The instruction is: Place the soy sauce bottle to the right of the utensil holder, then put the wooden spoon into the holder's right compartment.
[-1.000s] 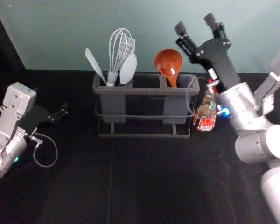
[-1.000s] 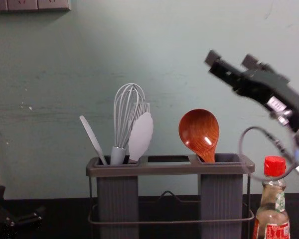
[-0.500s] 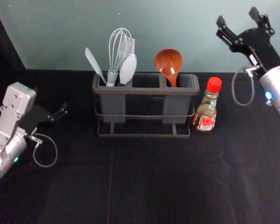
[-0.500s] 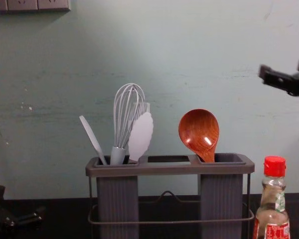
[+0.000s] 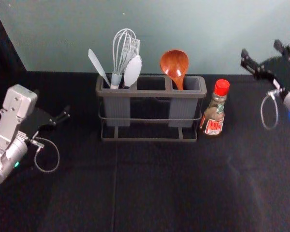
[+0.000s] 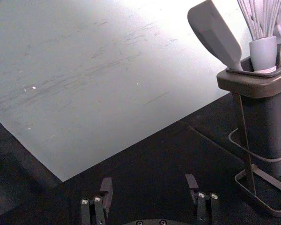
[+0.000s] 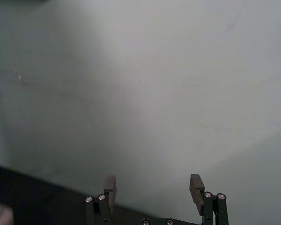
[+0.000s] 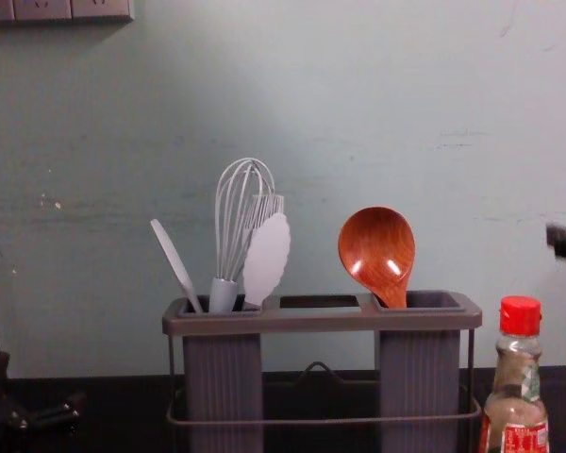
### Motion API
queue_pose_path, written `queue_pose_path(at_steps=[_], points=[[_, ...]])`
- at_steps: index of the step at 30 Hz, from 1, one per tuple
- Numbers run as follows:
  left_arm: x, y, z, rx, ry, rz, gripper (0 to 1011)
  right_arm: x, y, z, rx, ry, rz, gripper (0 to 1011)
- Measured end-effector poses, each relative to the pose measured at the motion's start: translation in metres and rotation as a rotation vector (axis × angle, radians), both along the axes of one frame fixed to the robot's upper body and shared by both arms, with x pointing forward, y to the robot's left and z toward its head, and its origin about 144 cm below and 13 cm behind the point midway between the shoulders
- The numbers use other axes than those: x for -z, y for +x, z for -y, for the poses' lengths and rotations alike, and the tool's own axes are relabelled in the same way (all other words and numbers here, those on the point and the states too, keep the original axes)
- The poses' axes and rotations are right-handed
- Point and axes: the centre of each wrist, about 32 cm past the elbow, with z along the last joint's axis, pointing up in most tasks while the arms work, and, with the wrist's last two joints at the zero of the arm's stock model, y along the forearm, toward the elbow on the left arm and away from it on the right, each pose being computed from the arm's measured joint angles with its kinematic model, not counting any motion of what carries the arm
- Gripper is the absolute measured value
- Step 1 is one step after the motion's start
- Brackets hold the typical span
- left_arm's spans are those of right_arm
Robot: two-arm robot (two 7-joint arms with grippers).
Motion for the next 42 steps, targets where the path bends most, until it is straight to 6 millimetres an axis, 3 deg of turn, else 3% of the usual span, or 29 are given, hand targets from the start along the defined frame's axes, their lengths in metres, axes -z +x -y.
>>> queue_pose_path(at_steps=[15,24,42], points=[[0.000,0.000,0.000,0.000,0.000,0.000,1011,0.055,-0.051,0.010,0.032,0.007,-0.099,1002],[0.000,0.000,0.000,0.000,0.000,0.000,1011,0.073,-0.056,0.011,-0.008,0.015,-0.160,1003],[0.000,0.000,0.000,0.000,0.000,0.000,1011,0.079,-0.056,0.011,-0.019,0.029,-0.146,1003]])
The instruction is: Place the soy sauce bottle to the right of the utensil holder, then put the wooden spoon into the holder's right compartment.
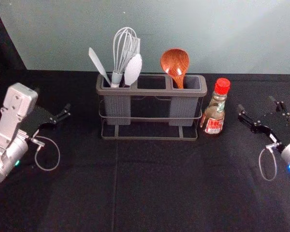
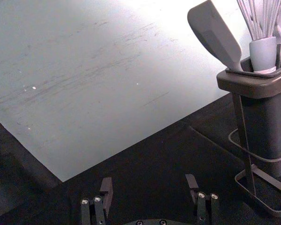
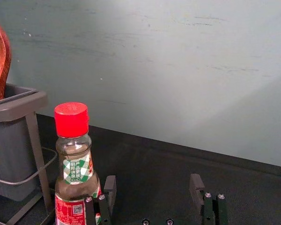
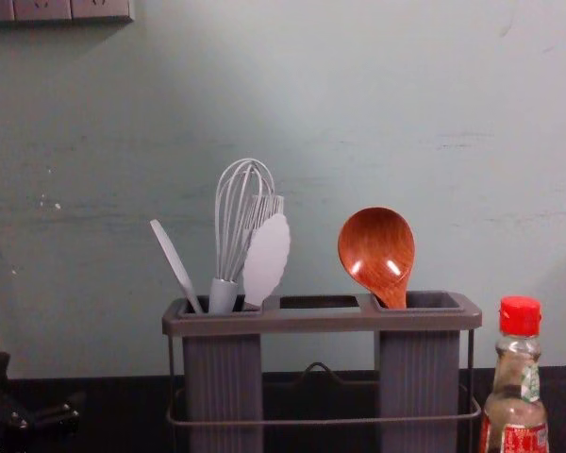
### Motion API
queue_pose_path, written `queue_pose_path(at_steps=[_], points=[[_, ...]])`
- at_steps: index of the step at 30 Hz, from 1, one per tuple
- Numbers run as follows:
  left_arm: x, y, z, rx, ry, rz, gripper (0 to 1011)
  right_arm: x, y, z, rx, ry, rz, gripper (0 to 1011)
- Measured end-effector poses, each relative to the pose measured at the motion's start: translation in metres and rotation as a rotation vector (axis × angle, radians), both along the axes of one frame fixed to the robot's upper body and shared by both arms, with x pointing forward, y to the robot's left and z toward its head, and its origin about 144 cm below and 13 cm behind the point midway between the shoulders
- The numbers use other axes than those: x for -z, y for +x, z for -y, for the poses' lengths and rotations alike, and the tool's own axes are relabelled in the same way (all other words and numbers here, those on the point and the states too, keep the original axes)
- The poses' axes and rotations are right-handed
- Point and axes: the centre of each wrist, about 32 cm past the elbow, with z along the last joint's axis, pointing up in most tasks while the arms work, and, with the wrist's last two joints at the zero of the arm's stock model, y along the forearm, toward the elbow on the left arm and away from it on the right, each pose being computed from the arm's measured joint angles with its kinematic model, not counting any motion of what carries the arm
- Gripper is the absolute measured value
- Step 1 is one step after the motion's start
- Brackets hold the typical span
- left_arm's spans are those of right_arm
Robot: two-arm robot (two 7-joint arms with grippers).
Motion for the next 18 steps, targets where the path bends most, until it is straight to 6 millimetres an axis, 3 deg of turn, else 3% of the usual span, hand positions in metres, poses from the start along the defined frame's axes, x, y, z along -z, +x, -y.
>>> queue_pose_path(at_steps=[18], points=[[0.0000,0.0000,0.0000,0.000,0.000,0.000,1011,-0.0006,0.0004,-0.0002,-0.001,0.001,-0.002,1002]])
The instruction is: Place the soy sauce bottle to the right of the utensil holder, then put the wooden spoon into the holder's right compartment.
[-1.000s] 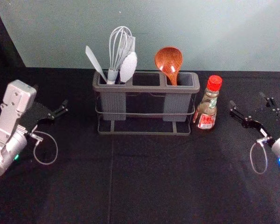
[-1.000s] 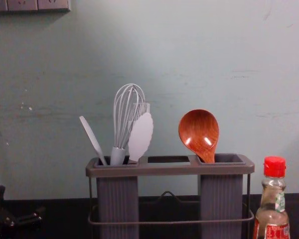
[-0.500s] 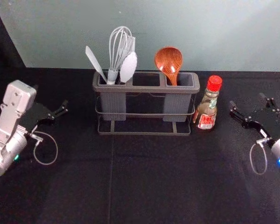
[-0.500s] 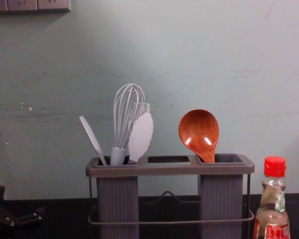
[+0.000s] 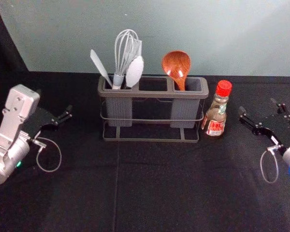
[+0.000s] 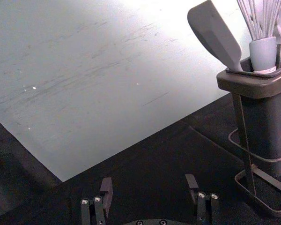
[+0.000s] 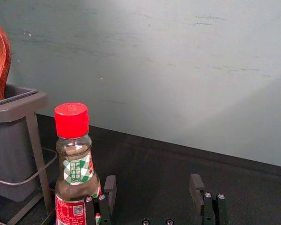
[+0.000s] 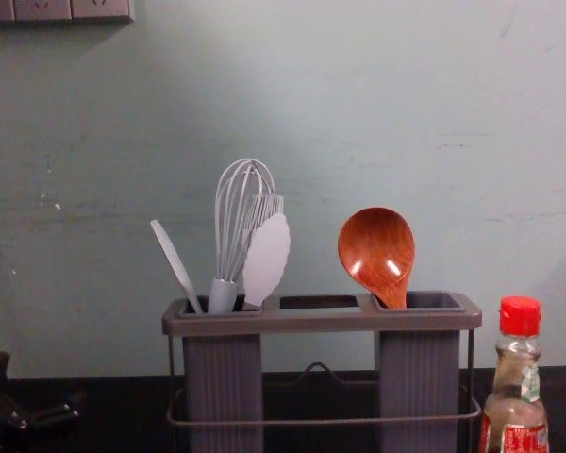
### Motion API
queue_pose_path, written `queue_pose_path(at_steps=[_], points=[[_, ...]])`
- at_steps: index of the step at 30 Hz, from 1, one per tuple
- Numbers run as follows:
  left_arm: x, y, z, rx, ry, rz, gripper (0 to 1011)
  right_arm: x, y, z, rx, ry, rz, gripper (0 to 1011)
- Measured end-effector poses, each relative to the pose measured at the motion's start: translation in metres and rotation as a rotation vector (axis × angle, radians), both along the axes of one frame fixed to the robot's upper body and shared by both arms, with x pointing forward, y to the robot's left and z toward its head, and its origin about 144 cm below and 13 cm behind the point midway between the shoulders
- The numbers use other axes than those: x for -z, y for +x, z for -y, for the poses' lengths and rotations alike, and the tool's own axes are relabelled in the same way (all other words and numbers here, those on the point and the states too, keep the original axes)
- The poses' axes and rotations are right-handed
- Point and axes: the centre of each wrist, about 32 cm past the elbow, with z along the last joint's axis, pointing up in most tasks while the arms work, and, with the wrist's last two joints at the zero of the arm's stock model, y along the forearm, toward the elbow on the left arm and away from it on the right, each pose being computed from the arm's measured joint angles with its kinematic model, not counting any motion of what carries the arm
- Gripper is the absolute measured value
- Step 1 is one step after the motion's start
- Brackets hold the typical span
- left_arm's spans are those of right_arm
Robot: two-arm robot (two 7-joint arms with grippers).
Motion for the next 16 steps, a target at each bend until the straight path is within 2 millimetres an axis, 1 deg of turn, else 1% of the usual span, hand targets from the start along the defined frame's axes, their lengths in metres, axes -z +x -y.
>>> queue_pose_path(at_steps=[16], points=[[0.0000,0.0000,0.0000,0.000,0.000,0.000,1011,0.0000,0.0000,0.0000,-0.001,0.000,-0.001,1003]])
